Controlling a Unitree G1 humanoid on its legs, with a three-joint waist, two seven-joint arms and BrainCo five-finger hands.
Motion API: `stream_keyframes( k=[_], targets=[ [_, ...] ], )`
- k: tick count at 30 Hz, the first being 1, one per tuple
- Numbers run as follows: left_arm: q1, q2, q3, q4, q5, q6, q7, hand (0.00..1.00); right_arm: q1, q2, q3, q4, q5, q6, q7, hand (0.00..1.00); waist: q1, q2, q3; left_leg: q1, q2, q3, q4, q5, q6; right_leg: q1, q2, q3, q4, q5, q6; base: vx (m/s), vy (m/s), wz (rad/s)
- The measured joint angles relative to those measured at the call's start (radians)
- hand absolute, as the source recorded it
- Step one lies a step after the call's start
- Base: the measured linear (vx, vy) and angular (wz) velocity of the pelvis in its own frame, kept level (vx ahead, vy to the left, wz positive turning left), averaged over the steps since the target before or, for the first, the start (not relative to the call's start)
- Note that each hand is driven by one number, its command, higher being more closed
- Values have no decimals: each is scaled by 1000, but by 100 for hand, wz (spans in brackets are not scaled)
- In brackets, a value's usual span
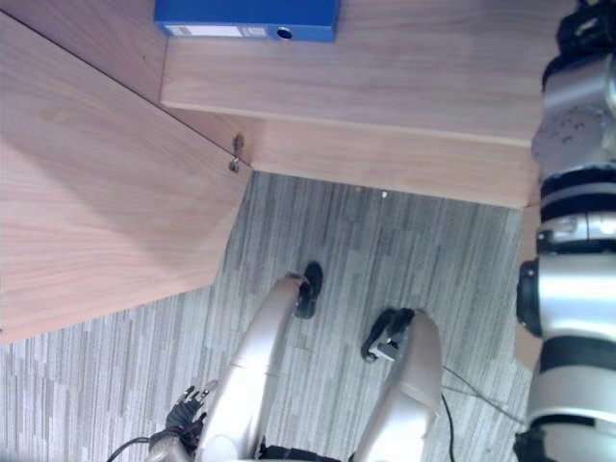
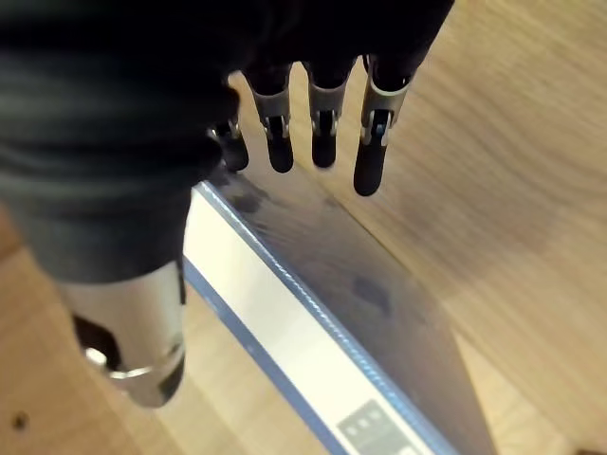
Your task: Walk over to the cabinet, pick up the folder, carry it to the office cabinet, place the folder inside the office cabinet, then close the office cabinet door
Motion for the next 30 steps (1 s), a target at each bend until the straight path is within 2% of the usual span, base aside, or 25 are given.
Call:
stream_keyframes(
  k=[2, 5, 9, 15, 22, 30],
  targets=[
    [-1, 1, 0, 0, 1, 0, -10, 0, -15, -8, 114, 24, -94, 62, 51, 0, 0, 0, 0, 0, 1, 0, 0, 1, -1, -1, 0, 0, 2, -1, 0, 0, 0, 0],
    [-3, 2, 0, 1, 4, 0, -16, 0, -27, -9, 236, 58, -183, 128, 100, 0, 2, 0, 0, 0, 1, -1, 0, 1, -2, -1, 0, 0, 3, -1, 0, 0, 0, 0],
    [-7, 7, -2, 3, 22, 2, -38, 0, -75, -15, 348, 104, -363, 177, 170, 0, 2, 0, 0, 0, 0, 0, 0, 2, -2, -1, -1, 0, 3, -1, 0, 0, 0, 0],
    [-25, 21, -10, 19, 52, 11, -68, 0, -95, -16, 419, 136, -574, 184, 224, 0, 1, 0, 0, 9, 2, 2, -4, 4, -2, 5, -1, 1, 1, -1, 0, -3, -4, -1],
    [-54, 30, -16, 44, 98, 23, -100, 0, -65, 12, 463, 163, -963, 185, 265, 0, 5, 0, -3, 70, 13, 13, -64, 18, -3, 52, 10, 2, -58, 17, 1, -4, -17, -5],
    [-59, 34, -28, 58, 105, 32, -117, 0, 13, 75, 462, 184, -1321, 186, 291, 0, 4, -4, -28, 143, 25, 32, -150, 35, 5, 109, 26, 3, -153, 60, -10, 5, 5, -8]
  ],
)
